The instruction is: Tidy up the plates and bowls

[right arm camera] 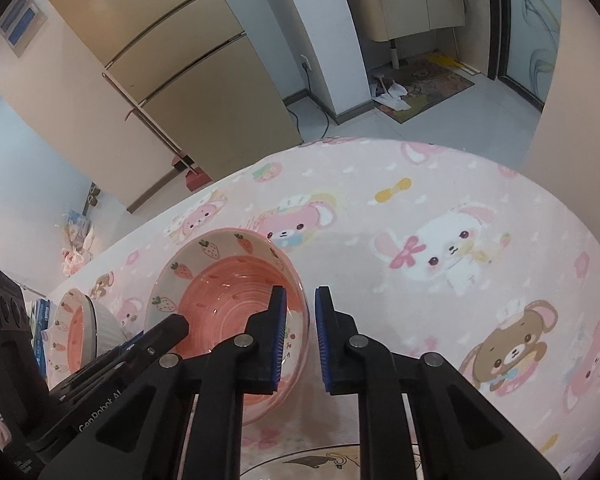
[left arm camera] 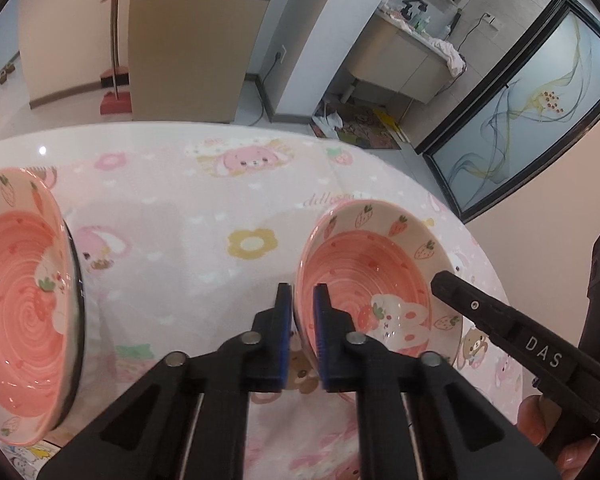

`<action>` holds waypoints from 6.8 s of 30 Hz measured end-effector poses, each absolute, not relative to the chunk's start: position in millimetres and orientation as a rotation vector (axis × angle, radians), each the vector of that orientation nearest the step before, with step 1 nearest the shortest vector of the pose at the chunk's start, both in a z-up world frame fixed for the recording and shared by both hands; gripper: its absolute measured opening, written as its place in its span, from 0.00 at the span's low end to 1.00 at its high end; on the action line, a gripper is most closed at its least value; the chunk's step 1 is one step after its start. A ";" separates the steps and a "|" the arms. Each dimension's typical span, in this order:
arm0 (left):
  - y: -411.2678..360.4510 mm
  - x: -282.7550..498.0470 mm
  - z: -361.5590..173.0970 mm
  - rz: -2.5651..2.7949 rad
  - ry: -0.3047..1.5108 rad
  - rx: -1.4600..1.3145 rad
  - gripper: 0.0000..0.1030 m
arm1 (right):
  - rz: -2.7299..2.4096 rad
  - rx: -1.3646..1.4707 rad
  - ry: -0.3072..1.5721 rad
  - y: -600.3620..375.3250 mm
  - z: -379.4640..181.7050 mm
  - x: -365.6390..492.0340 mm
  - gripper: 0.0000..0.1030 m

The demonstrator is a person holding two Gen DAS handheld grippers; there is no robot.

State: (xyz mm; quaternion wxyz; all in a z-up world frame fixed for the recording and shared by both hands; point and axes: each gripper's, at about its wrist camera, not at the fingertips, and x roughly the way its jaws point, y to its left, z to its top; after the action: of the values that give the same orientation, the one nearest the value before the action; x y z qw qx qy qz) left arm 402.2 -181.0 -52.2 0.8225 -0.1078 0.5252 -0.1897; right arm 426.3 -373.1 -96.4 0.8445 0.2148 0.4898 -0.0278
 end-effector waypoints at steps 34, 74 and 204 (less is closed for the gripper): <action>-183.6 398.8 -44.5 -0.429 1.188 -0.318 0.16 | 0.073 0.685 1.051 -377.6 -102.1 429.3 0.15; -85.9 340.2 122.1 -0.291 0.839 -0.306 0.16 | 0.234 0.494 0.720 -264.3 70.7 370.4 0.17; -3.6 384.8 -1.1 -0.127 0.976 -0.160 0.60 | 0.301 0.401 0.963 -212.3 -61.2 461.2 0.07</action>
State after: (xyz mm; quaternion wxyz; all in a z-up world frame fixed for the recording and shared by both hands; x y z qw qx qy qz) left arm 384.8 -3.6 -1.1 0.8782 -0.0769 0.4681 -0.0608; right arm 461.2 -212.3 -61.2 0.8561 0.1909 0.4584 0.1432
